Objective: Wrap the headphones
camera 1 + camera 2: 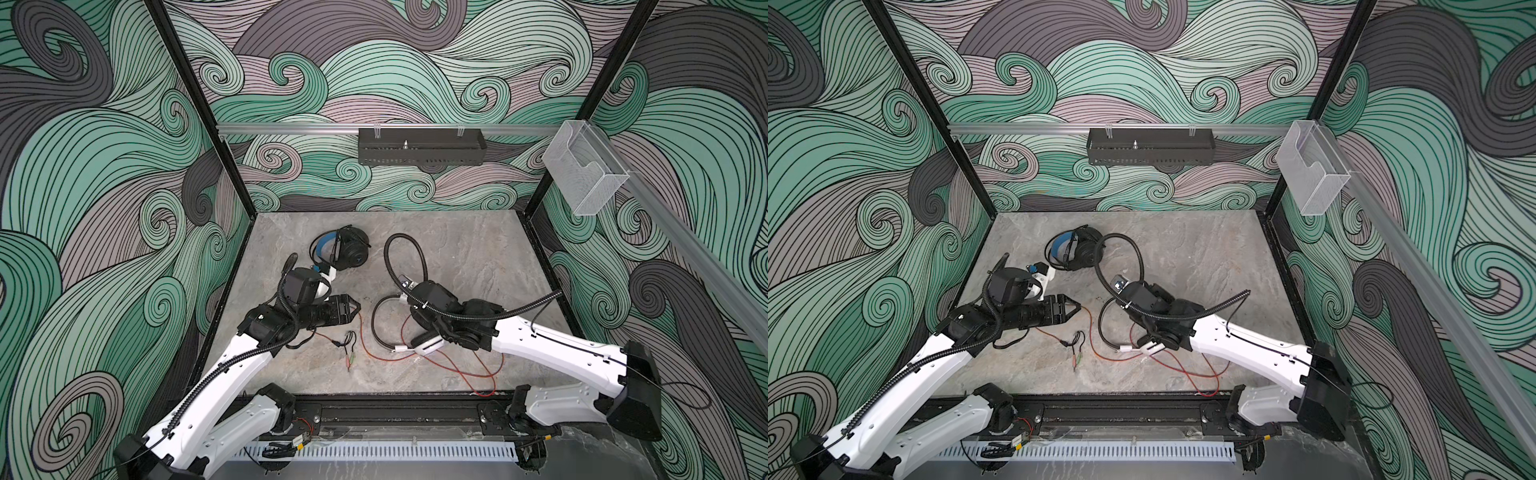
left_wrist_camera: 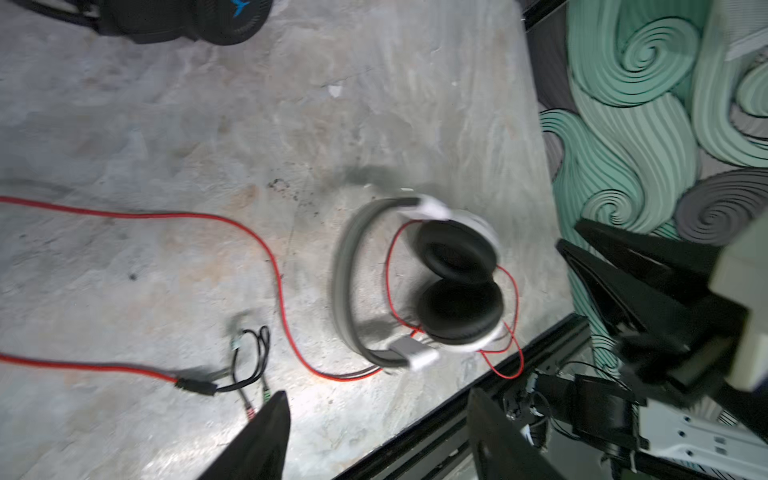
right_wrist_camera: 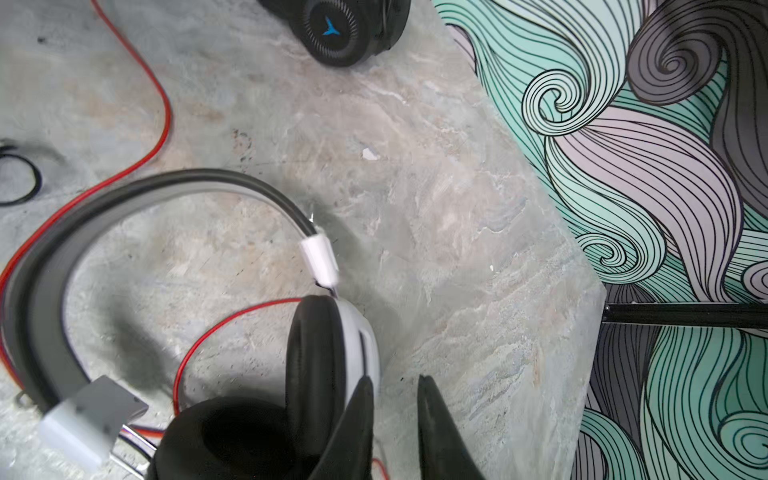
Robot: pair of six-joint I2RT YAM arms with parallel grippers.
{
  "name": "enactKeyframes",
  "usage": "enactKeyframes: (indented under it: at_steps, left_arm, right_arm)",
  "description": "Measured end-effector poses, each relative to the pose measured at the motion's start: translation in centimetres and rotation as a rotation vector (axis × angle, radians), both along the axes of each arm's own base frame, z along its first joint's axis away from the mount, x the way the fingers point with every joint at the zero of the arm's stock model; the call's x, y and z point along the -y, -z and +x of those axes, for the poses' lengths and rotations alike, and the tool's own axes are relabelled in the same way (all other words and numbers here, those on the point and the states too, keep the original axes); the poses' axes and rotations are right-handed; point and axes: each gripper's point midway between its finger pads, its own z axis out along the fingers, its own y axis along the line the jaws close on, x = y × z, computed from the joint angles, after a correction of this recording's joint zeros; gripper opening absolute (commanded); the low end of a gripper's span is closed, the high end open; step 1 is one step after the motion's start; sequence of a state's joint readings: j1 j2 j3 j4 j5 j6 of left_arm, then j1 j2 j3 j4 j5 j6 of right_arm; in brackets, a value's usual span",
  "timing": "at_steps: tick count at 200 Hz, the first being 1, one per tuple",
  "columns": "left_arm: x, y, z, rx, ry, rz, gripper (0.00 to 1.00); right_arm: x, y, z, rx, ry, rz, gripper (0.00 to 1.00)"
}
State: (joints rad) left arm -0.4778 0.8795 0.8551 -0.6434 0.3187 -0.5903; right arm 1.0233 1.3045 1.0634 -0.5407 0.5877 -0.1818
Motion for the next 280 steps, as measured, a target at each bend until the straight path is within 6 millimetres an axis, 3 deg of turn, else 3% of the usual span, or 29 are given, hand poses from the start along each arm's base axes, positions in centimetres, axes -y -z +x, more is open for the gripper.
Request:
enactKeyframes:
  at_steps: [24, 36, 59, 93, 129, 152, 202, 211, 227, 250, 261, 280]
  left_arm:
    - [0.4, -0.2, 0.2, 0.016, 0.035, 0.006, 0.68]
    - [0.5, 0.4, 0.4, -0.002, 0.051, 0.035, 0.68]
    - [0.2, 2.2, 0.7, -0.045, 0.071, 0.114, 0.67]
    - [-0.9, 4.8, 1.8, -0.094, 0.06, 0.248, 0.67]
    - [0.3, 7.5, 5.0, -0.235, 0.065, 0.349, 0.63]
    - [1.7, 10.6, 7.2, -0.328, 0.08, 0.424, 0.62]
    - [3.3, 16.8, 8.8, -0.435, 0.108, 0.602, 0.5]
    - [3.3, 17.6, 8.8, -0.44, 0.115, 0.626, 0.45]
    - [3.3, 18.6, 8.7, -0.443, 0.12, 0.665, 0.25]
    - [3.6, 19.1, 9.0, -0.405, 0.14, 0.702, 0.05]
    - [3.8, 19.0, 9.2, -0.377, 0.152, 0.714, 0.0]
    - [4.1, 18.5, 9.9, -0.31, 0.167, 0.741, 0.0]
  right_arm:
    - [-0.2, -0.3, 0.7, -0.005, -0.017, 0.035, 0.22]
    - [-0.3, -0.1, 0.7, -0.023, -0.025, 0.047, 0.33]
    - [-0.3, 0.2, 0.1, -0.071, -0.037, 0.089, 0.63]
    - [0.6, 0.0, -1.4, -0.147, -0.031, 0.166, 0.78]
    - [2.3, 1.2, -2.2, -0.275, 0.038, 0.217, 0.83]
    - [3.5, 2.0, -2.2, -0.338, 0.094, 0.238, 0.85]
    - [4.9, 2.3, -2.7, -0.401, 0.136, 0.256, 0.86]
    - [5.3, 2.1, -2.7, -0.402, 0.144, 0.267, 0.86]
    - [6.1, 1.6, -2.6, -0.401, 0.161, 0.284, 0.86]
    - [6.8, 0.8, -2.4, -0.409, 0.182, 0.307, 0.86]
    - [6.9, 0.2, -2.2, -0.411, 0.188, 0.321, 0.86]
    - [6.9, -1.2, -1.7, -0.411, 0.189, 0.354, 0.86]
